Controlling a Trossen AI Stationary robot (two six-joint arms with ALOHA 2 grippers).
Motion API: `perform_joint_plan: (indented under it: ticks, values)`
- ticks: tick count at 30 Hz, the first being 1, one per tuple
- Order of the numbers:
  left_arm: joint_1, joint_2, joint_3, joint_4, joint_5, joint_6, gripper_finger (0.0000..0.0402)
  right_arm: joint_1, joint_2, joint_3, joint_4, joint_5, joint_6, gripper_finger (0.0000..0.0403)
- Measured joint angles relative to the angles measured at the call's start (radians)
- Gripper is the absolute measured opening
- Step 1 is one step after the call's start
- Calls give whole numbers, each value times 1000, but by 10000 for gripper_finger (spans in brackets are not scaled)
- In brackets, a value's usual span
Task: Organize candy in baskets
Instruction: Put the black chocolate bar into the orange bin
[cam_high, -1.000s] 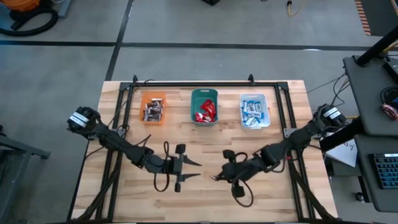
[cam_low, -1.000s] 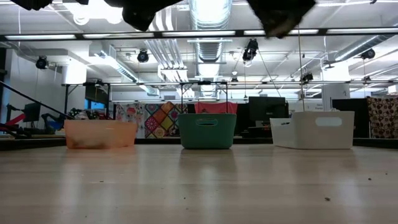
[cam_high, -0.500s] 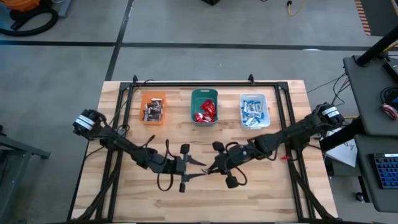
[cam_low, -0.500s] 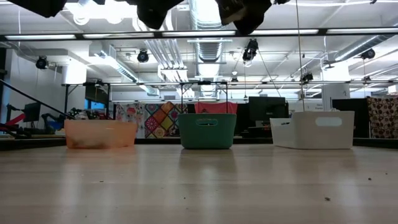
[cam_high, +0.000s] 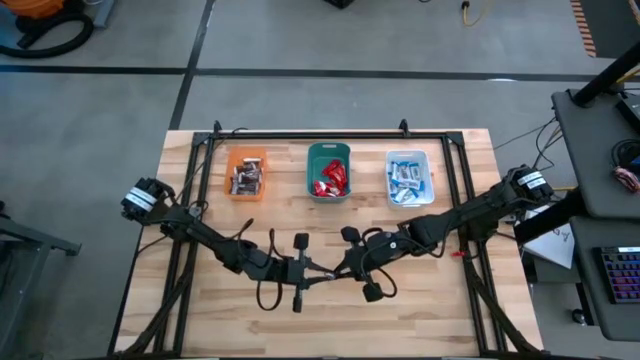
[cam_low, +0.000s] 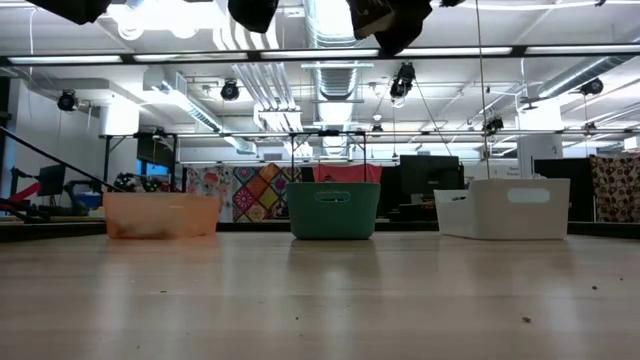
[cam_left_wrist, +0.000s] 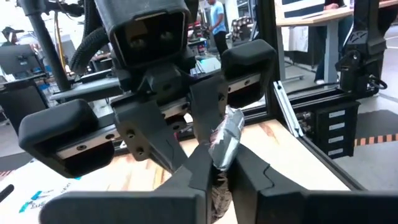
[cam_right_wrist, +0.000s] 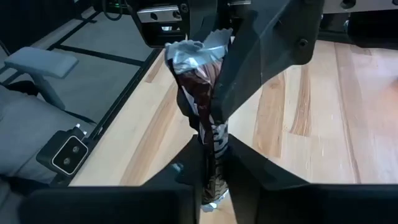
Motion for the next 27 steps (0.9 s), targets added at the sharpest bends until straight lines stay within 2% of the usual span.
perform_joint_plan:
  ticks: [4,9,15,19,23,27]
  values:
    - [2,-1,5,-6,-34,1,23,-4,-1,0,-1,12,2,88]
    - [2,-44,5,-113,-154,8,19,-29,-51,0,-95,74,37,137]
    - [46,-206,5,-527,-279,-118,8,-63,-169,0,-324,233,138,176]
    - [131,-319,6,-864,-286,-256,9,-69,-232,0,-400,321,162,187]
    - [263,-408,6,-1174,-288,-384,9,-68,-253,0,-405,330,160,189]
    - [414,-471,5,-1367,-287,-447,9,-68,-248,0,-405,332,160,189]
